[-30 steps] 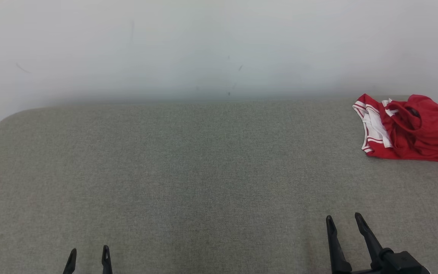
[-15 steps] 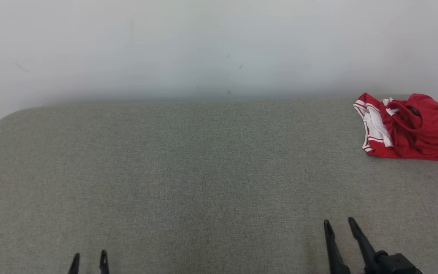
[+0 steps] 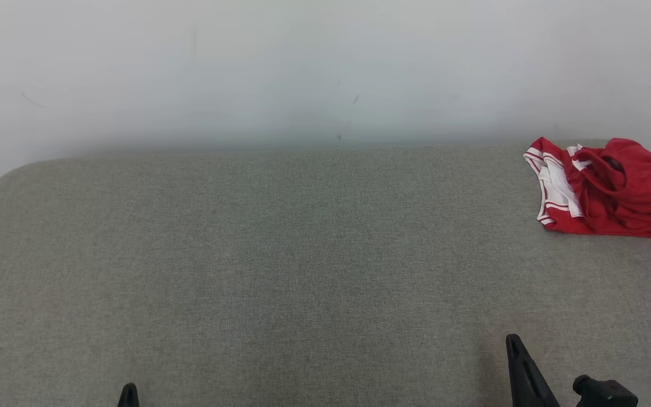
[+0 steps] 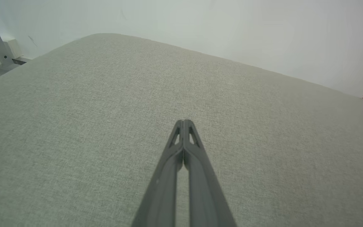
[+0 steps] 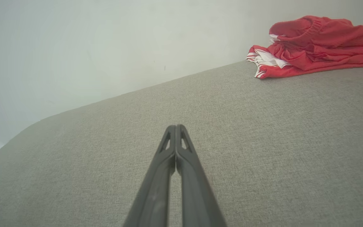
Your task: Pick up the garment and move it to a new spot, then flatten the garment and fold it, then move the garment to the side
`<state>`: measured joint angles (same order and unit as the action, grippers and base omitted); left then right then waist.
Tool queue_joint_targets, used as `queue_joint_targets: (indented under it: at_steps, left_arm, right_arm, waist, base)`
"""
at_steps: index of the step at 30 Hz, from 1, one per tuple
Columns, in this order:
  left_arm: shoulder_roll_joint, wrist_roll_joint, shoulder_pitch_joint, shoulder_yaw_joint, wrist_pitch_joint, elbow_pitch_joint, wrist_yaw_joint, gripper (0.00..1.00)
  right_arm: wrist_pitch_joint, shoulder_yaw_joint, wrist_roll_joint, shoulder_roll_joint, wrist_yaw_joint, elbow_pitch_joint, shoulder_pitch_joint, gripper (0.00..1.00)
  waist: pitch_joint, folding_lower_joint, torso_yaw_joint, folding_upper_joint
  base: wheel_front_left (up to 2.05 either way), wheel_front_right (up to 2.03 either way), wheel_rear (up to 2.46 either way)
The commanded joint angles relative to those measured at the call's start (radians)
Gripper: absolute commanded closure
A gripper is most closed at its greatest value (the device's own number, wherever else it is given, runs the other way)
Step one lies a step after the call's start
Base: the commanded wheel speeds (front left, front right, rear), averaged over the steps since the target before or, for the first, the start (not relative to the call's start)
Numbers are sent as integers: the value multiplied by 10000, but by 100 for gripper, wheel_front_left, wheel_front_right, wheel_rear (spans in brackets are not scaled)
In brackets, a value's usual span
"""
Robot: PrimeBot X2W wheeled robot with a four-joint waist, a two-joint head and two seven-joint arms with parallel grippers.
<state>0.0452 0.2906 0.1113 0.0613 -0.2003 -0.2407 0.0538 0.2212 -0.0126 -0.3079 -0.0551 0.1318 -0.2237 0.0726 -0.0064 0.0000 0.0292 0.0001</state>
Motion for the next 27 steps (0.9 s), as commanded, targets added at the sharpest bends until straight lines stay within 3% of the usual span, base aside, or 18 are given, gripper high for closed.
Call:
queue_joint_targets:
  at_steps: [1,27]
  left_arm:
    - [29,349,-301,30,43,143,37,100]
    - [42,4662,-942,177,1056,118,286,100]
  right_arm:
    - [-46,31,-366,-77,-2,125,-271,100]
    - [-968,211,-4812,-218,-6,34,-818,100]
  waist:
    - [0,0,-2,-1]
    - [20,0,-69,-1]
  base:
    - [0,0,0]
    - [0,0,0]
